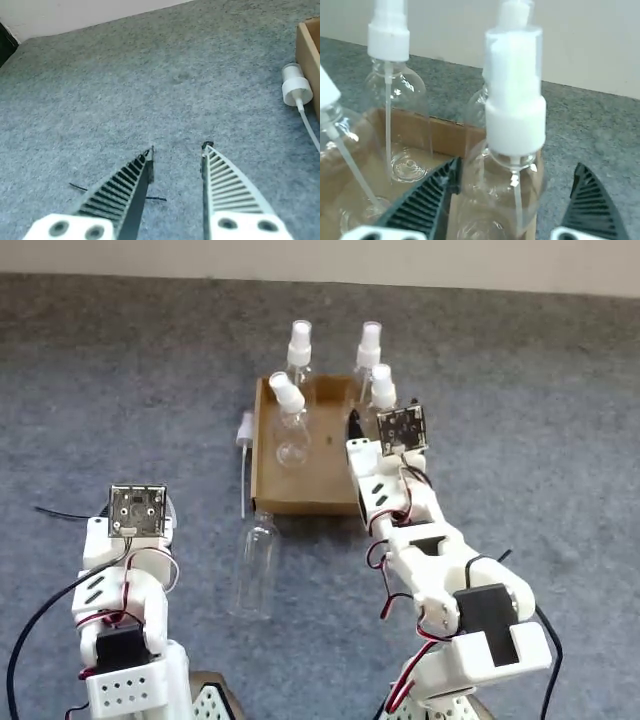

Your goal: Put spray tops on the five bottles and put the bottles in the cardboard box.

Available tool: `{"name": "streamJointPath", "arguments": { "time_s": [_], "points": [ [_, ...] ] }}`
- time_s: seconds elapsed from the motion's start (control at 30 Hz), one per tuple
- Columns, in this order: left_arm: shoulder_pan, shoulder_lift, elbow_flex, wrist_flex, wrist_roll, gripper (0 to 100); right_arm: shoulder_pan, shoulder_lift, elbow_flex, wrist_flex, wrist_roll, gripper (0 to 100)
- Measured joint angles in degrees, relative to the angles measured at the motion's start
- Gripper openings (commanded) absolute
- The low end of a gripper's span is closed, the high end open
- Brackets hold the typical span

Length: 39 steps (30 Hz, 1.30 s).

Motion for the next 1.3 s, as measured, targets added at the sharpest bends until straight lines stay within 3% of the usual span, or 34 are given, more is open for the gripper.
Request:
{"name": "streamJointPath", "arguments": {
  "time_s": [0.27,0.4,0.53,0.7,0.87,1.0,1.13,1.3],
  "points": [
    [0.0,0.0,0.0,0.0,0.0,15,-0.3,-6.4,0.0,8.7,0.0,28.4],
    [0.0,0.0,0.0,0.0,0.0,15,-1.1,-10.8,0.0,12.5,0.0,35.0],
    [0.0,0.0,0.0,0.0,0.0,15,-2.1,-13.3,-0.2,16.2,0.0,35.4],
    [0.0,0.0,0.0,0.0,0.0,15,-1.9,-17.6,-5.8,25.8,0.0,35.4],
    [0.0,0.0,0.0,0.0,0.0,15,-2.1,-26.0,-16.8,43.6,0.0,35.4],
    [0.0,0.0,0.0,0.0,0.0,15,-3.3,-30.7,-26.5,63.9,0.0,35.4],
    [0.0,0.0,0.0,0.0,0.0,15,-9.7,-31.9,-33.4,85.6,-0.8,35.4],
    [-1.4,0.0,0.0,0.0,0.0,15,-22.3,-31.2,-35.3,102.3,-11.6,35.4]
  ]
}}
